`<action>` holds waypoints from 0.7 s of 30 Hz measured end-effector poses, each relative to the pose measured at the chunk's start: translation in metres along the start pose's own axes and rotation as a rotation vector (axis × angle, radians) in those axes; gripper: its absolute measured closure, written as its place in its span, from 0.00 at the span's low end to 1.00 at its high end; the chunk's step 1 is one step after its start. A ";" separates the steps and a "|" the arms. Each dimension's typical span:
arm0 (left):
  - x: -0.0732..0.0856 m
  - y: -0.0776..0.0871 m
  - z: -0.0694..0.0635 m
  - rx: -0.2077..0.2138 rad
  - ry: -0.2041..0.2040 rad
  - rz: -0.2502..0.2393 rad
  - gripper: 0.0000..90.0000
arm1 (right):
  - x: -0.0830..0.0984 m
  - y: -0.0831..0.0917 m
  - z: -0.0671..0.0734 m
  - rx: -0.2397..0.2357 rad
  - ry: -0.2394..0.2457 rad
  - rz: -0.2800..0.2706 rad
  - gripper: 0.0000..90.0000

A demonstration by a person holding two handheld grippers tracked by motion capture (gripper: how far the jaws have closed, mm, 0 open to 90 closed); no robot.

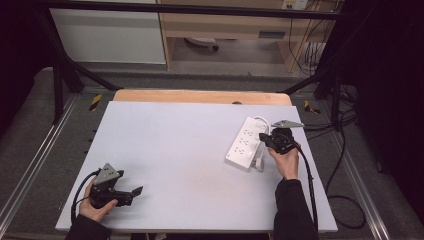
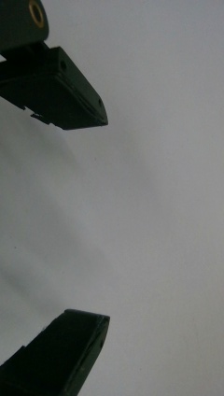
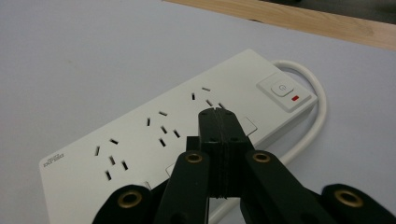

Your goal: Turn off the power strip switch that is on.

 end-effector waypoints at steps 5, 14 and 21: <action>0.000 0.000 0.000 0.001 -0.003 0.002 0.05 | -0.003 -0.003 0.002 0.003 0.004 -0.004 1.00; 0.000 0.000 0.000 0.001 -0.003 0.002 0.05 | -0.004 -0.010 0.000 0.009 -0.008 0.003 1.00; 0.000 0.000 0.000 0.001 0.000 0.000 0.05 | -0.002 -0.015 -0.003 0.017 -0.011 0.011 1.00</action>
Point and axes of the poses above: each handheld gripper's, and its own axes: y roughly backward along the jaws, x roughly out of its underside, z roughly to its left, the point moved 9 cm from there along -y, roughly forward along the jaws, and after that the axes turned 10 degrees about -y, right-handed, at the moved point
